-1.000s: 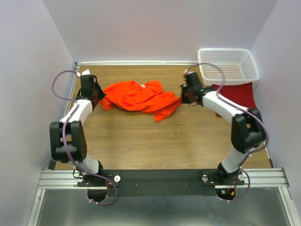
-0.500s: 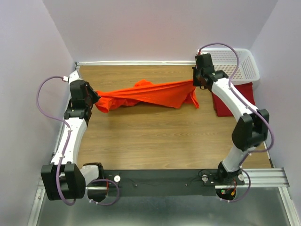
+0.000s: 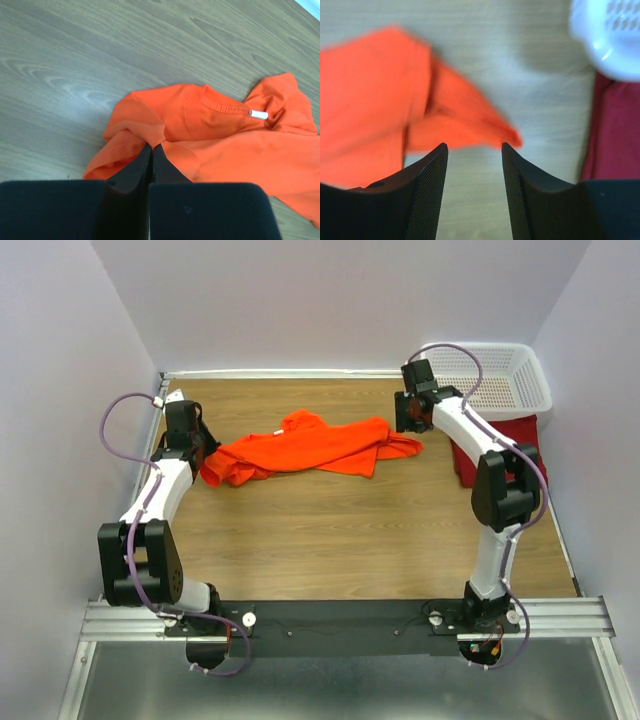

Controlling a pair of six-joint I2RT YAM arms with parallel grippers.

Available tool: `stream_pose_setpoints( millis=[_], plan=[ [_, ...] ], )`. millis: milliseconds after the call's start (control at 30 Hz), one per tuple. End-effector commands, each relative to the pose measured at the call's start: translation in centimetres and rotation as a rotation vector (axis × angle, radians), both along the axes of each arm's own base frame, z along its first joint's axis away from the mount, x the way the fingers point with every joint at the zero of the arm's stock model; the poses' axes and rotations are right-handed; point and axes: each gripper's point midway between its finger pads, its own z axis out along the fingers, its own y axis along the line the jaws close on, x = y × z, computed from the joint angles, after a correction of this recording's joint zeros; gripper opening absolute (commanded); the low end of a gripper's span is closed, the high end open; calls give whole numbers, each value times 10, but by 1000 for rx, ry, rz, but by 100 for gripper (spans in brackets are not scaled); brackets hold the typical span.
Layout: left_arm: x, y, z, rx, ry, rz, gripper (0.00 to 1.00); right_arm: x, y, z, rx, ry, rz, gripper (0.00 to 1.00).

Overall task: Fold and stack the t-shirts
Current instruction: Flatten the tshirt out

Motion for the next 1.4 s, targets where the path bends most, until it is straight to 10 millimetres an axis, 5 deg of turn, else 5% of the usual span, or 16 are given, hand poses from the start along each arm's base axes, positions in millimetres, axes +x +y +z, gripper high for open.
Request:
stream_pose_setpoints(
  millis=[0, 33, 200, 500, 833, 1100, 1200, 1367],
  plan=[
    [16, 0, 14, 8, -54, -21, 6, -42, 46, 9, 130, 7, 179, 56],
    [15, 0, 11, 8, -49, -21, 6, -47, 52, 12, 170, -2, 164, 55],
    [12, -1, 6, 6, -46, -27, 6, -87, 85, -33, 260, 109, 153, 56],
    [6, -2, 7, 8, -51, -34, 6, -85, 107, -63, 251, 75, 14, 65],
    [-2, -3, 5, 3, -48, -34, 6, -81, 98, -81, 141, 44, -65, 60],
    [-6, -4, 1, -2, -43, -31, 6, -99, 98, -111, 67, 106, -30, 56],
    [-8, -3, -2, 3, -38, -25, 6, -107, 94, -121, 58, 134, -31, 45],
    [-9, -2, -4, 7, -34, -19, 6, -100, 88, -108, 17, 90, -24, 7]
  ],
)
